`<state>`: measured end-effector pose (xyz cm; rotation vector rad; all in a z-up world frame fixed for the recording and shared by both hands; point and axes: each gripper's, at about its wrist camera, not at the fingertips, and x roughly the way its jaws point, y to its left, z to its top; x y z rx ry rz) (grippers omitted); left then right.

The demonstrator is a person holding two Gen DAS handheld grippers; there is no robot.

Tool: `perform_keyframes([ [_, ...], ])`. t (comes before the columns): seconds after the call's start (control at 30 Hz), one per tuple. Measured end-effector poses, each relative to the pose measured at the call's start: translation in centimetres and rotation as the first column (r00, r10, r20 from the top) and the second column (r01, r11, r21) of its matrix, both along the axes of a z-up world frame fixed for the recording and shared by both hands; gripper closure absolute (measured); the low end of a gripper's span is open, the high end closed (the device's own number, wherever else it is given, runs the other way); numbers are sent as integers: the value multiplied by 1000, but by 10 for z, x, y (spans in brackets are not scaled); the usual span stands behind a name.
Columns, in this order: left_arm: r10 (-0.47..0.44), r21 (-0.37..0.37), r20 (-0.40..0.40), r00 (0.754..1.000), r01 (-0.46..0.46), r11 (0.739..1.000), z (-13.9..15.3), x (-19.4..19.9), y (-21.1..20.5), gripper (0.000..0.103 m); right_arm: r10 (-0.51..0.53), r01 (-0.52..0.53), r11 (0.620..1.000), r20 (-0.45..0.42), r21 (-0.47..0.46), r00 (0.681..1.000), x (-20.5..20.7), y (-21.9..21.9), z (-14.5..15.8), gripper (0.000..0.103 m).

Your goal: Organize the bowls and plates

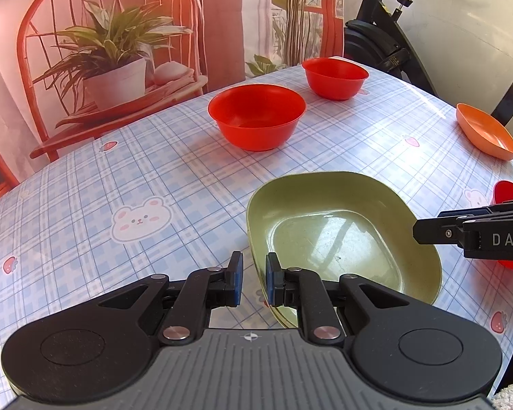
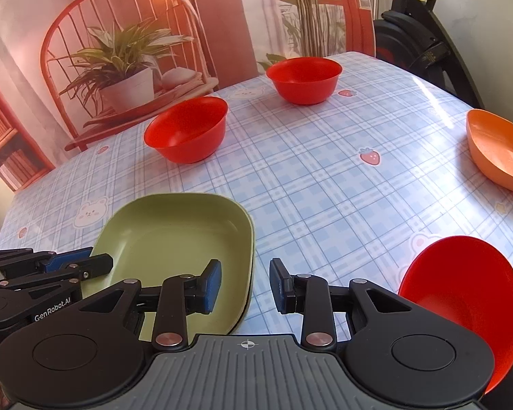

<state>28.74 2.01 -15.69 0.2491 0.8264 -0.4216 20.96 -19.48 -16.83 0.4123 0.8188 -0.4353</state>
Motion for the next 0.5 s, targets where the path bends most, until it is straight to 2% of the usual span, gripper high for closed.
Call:
perform_keyframes([
  [0.13, 16, -19, 26, 1000, -15, 1000, 2, -7, 4, 87, 10, -10, 1000, -11, 3, 1000, 0, 2, -4, 74],
  [0.23, 11, -5, 75, 997, -11, 1000, 4, -14, 2, 87, 12, -12, 1000, -17, 5, 1000, 1, 3, -7, 74],
  [0.5, 28, -21, 52, 998, -27, 999, -2, -13, 2, 87, -8, 8, 1000, -41, 7, 999, 0, 0, -14, 74],
])
